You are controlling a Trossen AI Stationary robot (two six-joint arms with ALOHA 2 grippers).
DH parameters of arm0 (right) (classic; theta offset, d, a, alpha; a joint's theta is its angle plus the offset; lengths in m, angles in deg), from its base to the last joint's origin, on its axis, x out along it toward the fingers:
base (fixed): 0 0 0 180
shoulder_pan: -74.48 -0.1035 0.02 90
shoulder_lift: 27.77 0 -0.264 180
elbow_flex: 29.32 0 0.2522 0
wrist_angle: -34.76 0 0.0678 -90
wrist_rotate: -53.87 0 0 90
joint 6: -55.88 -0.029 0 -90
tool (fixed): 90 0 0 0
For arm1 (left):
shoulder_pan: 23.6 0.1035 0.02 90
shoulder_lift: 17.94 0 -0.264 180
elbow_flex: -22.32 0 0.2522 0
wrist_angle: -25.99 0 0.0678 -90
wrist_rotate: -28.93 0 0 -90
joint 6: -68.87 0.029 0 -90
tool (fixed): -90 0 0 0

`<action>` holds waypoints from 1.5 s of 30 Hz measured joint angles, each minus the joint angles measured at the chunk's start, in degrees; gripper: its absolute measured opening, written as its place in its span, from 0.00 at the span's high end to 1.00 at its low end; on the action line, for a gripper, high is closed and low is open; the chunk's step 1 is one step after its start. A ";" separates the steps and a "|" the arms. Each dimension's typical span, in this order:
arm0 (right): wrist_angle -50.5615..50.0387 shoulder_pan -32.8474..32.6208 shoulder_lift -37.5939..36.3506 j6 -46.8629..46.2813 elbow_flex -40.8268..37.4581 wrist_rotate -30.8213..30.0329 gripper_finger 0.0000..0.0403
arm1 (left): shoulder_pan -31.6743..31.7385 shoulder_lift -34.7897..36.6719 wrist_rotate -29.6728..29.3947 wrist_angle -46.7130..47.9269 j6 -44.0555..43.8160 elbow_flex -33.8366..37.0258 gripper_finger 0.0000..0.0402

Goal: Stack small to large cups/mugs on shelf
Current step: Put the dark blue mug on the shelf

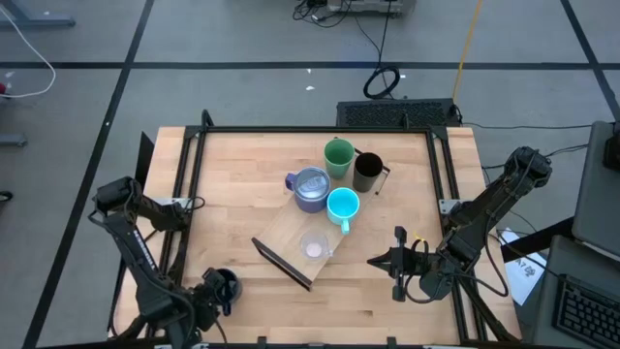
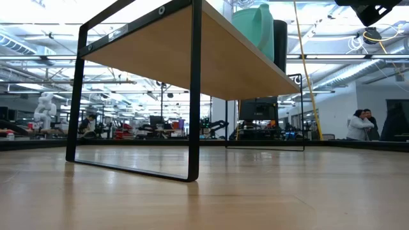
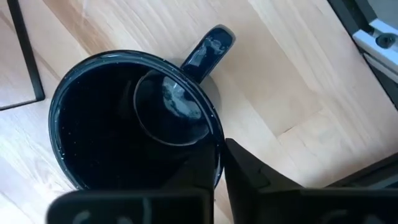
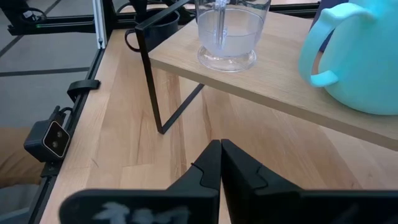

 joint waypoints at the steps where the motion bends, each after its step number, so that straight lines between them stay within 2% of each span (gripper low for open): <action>1: 0.00 0.01 0.00 0.02 0.01 0.00 1.00 | 0.08 0.00 0.00 -0.12 -0.02 0.00 0.94; 16: -0.02 -0.01 0.00 0.47 0.01 0.00 1.00 | 2.05 1.65 -1.05 0.31 -2.29 -2.41 0.98; 27: -0.04 -0.01 0.00 1.11 0.00 0.00 1.00 | 2.05 9.06 -7.28 3.32 0.83 -5.44 0.99; 37: -0.04 -0.01 0.00 1.14 -0.01 0.00 1.00 | 2.62 9.27 -8.65 3.94 1.14 -5.44 1.00; 45: -0.02 -0.01 0.00 0.59 -0.01 -0.02 1.00 | 2.28 9.27 -13.31 3.79 -2.60 -5.29 1.00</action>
